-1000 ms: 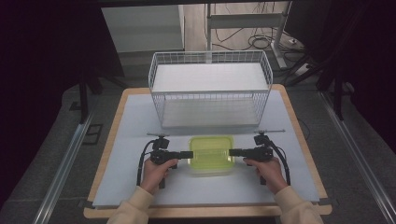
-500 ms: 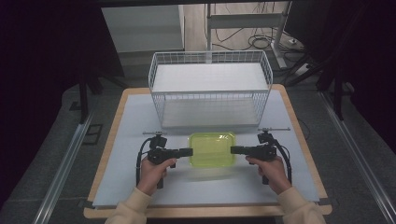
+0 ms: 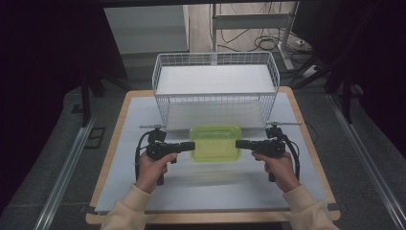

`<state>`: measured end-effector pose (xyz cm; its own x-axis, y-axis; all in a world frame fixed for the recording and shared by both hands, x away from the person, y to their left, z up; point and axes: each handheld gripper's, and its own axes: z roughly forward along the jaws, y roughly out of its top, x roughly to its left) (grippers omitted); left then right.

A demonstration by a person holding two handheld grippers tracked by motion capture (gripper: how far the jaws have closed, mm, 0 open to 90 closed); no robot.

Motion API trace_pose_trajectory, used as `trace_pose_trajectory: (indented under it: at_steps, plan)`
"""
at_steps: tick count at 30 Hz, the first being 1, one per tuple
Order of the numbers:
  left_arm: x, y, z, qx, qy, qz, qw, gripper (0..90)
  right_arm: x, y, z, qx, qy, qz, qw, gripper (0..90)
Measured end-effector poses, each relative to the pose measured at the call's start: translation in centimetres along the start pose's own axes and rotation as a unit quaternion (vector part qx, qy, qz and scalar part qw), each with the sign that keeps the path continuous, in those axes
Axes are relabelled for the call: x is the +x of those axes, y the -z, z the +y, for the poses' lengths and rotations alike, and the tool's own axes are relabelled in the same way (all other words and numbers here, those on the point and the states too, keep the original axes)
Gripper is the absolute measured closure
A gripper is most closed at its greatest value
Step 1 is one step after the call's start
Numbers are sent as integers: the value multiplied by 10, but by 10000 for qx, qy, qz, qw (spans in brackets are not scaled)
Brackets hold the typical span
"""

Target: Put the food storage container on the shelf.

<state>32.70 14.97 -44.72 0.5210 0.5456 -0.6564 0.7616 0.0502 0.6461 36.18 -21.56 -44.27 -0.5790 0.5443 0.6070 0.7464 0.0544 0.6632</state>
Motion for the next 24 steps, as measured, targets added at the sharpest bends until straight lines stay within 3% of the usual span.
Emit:
trace_pose_trajectory:
  at_steps: [12,15,24]
  plan:
    - [-3,2,29,-100,80,-85,9999,807,16,11,33,-189,127,-89,9997,799]
    - [-1,4,37,-132,110,-187,9997,807,19,12,41,-227,165,-119,9995,800]
    - [-6,9,66,-171,40,-84,9998,811,28,14,64,-354,285,-170,9988,802]
